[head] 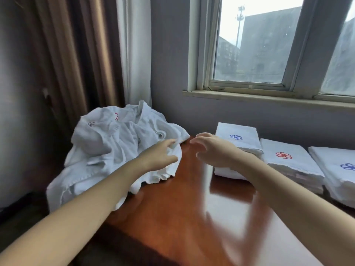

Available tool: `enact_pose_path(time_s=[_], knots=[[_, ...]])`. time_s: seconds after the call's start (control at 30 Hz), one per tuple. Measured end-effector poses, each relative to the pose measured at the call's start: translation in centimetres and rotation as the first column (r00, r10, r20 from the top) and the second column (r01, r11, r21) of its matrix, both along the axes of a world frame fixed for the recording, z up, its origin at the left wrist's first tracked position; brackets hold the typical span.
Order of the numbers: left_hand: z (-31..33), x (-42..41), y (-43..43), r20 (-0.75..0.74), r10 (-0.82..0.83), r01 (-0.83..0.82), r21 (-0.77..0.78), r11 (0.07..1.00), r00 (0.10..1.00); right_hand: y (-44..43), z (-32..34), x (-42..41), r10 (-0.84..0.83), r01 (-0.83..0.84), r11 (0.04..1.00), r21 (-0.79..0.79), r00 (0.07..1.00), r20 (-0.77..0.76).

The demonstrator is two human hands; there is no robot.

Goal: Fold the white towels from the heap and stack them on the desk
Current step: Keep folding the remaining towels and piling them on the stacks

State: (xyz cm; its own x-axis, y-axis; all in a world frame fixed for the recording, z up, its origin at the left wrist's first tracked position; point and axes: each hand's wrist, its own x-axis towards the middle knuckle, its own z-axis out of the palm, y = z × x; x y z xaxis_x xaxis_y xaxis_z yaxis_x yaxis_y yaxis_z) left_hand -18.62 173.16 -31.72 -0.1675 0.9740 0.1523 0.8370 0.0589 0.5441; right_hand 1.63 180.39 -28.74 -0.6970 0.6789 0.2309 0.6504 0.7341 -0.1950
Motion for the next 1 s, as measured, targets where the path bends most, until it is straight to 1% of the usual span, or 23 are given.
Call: enact_pose_path(time_s=[0.17, 0.23, 0.33, 0.47, 0.53, 0.6, 0.67, 0.7, 0.83, 0.9, 1.0], knots=[[0.3, -7.9, -5.5, -0.082, 0.198, -0.200, -0.011, 0.980, 0.977, -1.8, 0.2, -6.8, 0.122, -0.125, 0.991, 0.049, 0.991, 0.060], [0.0, -10.7, -7.3, -0.106, 0.251, -0.255, -0.026, 0.967, 0.962, -2.5, 0.1, -9.7, 0.179, -0.184, 0.982, 0.053, 0.980, 0.088], [-0.7, -14.1, -9.7, -0.042, 0.280, -0.282, -0.054, 0.958, 0.959, -3.7, -0.4, -13.8, 0.257, -0.264, 0.963, 0.050, 0.959, 0.118], [-2.1, -16.6, -11.4, -0.031, 0.364, -0.365, -0.121, 0.923, 0.931, -4.8, -1.8, -18.0, 0.321, -0.326, 0.945, 0.021, 0.939, 0.126], [-2.9, -17.1, -11.9, -0.020, 0.353, -0.353, -0.127, 0.927, 0.935, -5.3, -2.9, -19.8, 0.335, -0.336, 0.942, -0.016, 0.934, 0.126], [-3.5, -17.4, -12.1, -0.037, 0.365, -0.366, -0.072, 0.928, 0.930, -5.6, -4.1, -21.2, 0.346, -0.340, 0.937, -0.077, 0.933, 0.095], [-3.9, -17.8, -12.0, -0.033, 0.380, -0.381, -0.040, 0.924, 0.925, -5.6, -4.9, -22.5, 0.359, -0.351, 0.926, -0.141, 0.933, 0.035], [-4.0, -17.8, -12.0, -0.035, 0.385, -0.386, -0.049, 0.921, 0.922, -5.5, -5.1, -23.1, 0.357, -0.352, 0.921, -0.169, 0.934, -0.003], [-4.3, -17.8, -12.0, 0.002, 0.375, -0.375, -0.041, 0.926, 0.927, -4.9, -5.3, -25.7, 0.299, -0.323, 0.910, -0.259, 0.945, -0.130], [-4.4, -17.8, -12.0, 0.010, 0.370, -0.370, -0.024, 0.929, 0.929, -4.6, -5.4, -27.0, 0.279, -0.306, 0.910, -0.280, 0.951, -0.134], [-4.8, -18.0, -11.8, 0.049, 0.364, -0.365, 0.004, 0.931, 0.930, -4.0, -5.6, -28.5, 0.267, -0.279, 0.910, -0.308, 0.960, -0.083]])
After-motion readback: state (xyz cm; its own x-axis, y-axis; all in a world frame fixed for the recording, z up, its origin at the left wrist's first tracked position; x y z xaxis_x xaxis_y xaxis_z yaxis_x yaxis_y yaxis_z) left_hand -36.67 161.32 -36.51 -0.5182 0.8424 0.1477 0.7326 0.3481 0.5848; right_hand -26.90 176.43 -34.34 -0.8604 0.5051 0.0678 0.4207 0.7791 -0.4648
